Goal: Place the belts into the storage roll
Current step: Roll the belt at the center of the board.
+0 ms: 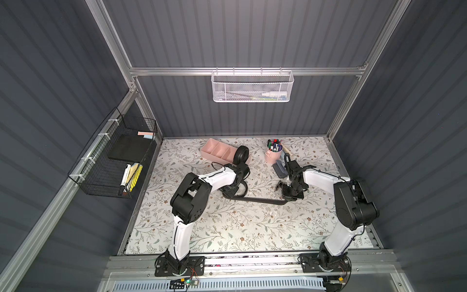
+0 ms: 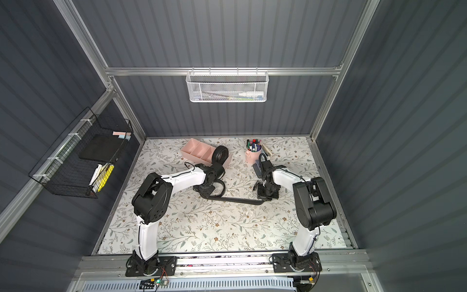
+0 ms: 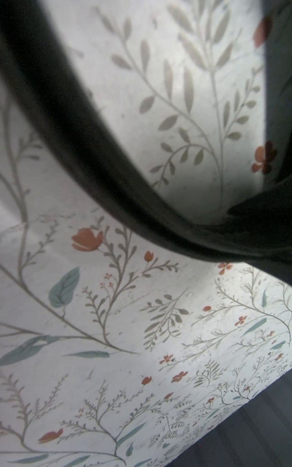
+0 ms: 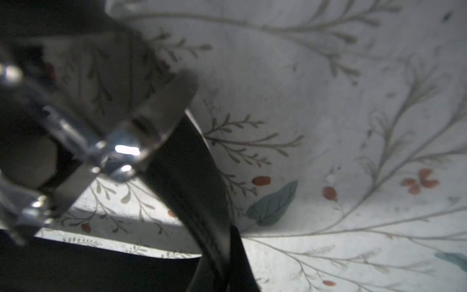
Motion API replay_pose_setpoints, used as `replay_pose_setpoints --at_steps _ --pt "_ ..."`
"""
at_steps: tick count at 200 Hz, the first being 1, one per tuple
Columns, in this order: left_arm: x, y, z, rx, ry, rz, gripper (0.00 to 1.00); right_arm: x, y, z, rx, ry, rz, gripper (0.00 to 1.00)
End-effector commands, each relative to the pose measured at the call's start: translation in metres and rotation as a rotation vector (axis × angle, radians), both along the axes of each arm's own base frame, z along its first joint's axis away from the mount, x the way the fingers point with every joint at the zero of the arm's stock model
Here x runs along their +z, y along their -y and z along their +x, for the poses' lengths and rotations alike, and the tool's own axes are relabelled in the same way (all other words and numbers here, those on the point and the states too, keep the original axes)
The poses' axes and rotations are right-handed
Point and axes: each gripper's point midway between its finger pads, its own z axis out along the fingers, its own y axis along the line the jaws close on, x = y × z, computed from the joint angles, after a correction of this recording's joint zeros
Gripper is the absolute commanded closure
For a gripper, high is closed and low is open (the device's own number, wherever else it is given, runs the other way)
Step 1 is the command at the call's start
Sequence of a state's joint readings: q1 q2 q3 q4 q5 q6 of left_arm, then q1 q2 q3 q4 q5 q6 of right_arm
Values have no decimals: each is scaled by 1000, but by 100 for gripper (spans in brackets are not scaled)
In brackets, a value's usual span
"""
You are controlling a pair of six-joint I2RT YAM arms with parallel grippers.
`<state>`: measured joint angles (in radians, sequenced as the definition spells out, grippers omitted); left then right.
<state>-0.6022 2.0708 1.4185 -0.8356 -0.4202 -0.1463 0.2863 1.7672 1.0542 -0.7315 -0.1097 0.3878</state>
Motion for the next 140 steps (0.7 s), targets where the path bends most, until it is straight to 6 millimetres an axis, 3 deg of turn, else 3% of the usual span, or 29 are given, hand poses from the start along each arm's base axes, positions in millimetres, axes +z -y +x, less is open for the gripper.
replay_pose_setpoints --at_steps 1,72,86,106,135,140 --pt "-57 -76 -50 45 -286 209 76 -6 70 -38 -8 -145 -257 99" --pt "-53 -90 -47 73 -283 222 74 1 111 -35 -167 -135 -268 99" --pt "-53 -91 -47 76 -283 223 81 2 113 -33 -174 -124 -266 99" --pt "-51 -94 -47 79 -277 237 100 4 110 -31 -162 -125 -248 100" --pt "-49 -89 -53 55 -297 225 100 17 76 -17 -103 6 -144 100" --pt "-52 -92 -67 38 -324 244 100 22 67 -13 -80 43 -119 100"
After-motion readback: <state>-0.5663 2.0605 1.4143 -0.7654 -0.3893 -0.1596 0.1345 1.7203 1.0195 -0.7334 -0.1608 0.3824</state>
